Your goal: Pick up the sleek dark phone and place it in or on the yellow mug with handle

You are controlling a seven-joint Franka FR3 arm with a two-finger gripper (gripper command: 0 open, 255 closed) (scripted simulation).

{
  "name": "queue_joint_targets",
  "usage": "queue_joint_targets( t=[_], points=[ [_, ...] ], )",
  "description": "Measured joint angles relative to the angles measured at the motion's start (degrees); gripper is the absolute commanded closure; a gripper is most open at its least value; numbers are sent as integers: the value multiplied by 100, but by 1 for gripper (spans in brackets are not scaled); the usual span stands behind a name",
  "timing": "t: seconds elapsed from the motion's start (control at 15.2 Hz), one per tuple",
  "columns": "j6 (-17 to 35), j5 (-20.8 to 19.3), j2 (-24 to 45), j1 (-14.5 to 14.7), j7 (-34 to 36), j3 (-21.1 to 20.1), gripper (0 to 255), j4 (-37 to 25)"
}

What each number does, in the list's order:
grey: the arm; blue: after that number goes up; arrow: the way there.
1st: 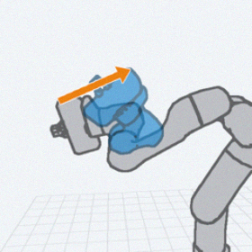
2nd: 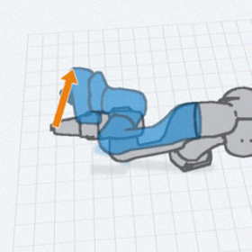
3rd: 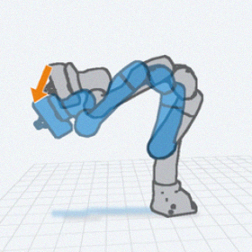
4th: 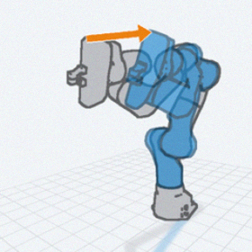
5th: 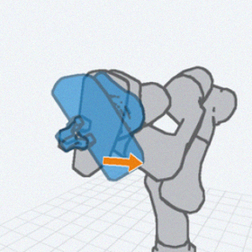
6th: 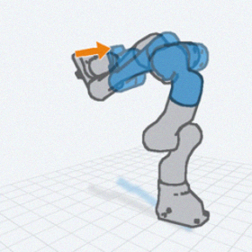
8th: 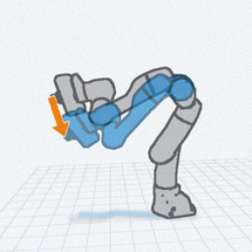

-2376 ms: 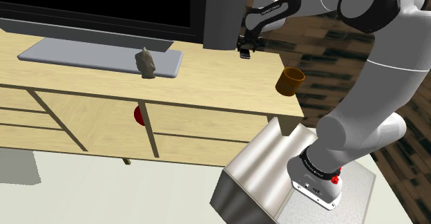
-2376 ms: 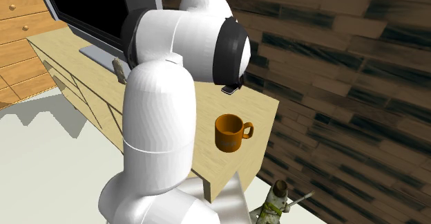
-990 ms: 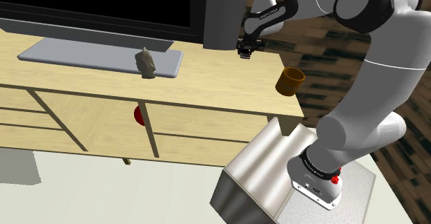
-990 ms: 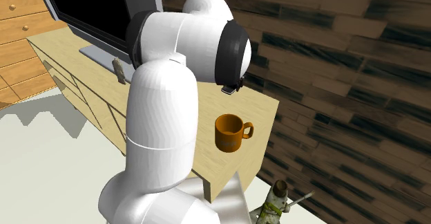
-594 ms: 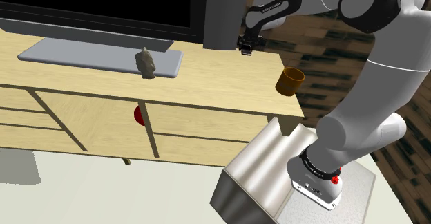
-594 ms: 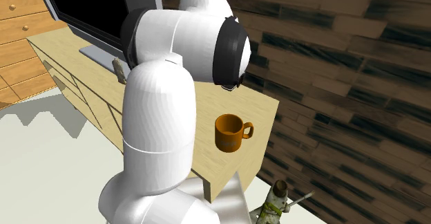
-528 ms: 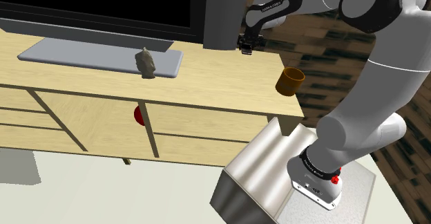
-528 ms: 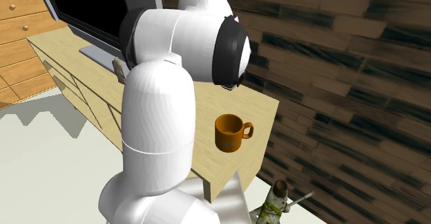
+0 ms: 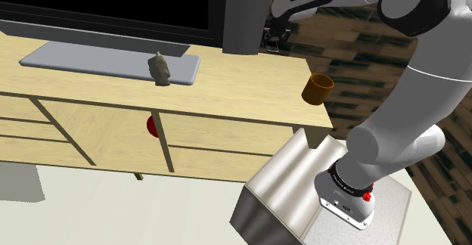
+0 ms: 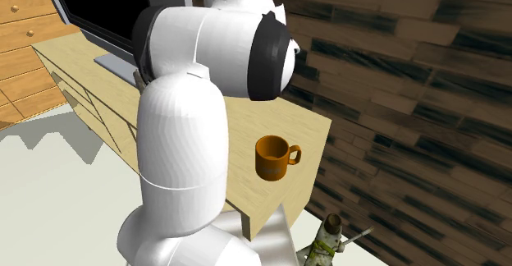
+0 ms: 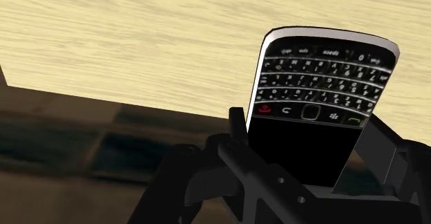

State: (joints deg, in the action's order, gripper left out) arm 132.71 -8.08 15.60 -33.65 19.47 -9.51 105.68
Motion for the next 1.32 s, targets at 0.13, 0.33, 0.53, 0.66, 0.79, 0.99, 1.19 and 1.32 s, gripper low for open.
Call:
queue_joint_targets(
  t=[0.13, 0.33, 0.53, 0.66, 0.79, 0.99, 1.19, 1.32],
  points=[
    [-131, 25, -64, -2, -20, -10, 255, -69],
    [-350, 55, -121, -3, -49, -21, 255, -233],
    [-535, 88, -211, -8, -77, -30, 255, -329],
    [-686, 110, -248, -17, -110, -32, 255, -445],
    [-827, 132, -307, -21, -133, -37, 255, -530],
    [-1045, 150, -349, -14, -145, -46, 255, -705],
    [-1235, 170, -371, -21, -179, -46, 255, -877],
    [-1185, 236, -667, -69, -242, -40, 255, -537]
  ],
)
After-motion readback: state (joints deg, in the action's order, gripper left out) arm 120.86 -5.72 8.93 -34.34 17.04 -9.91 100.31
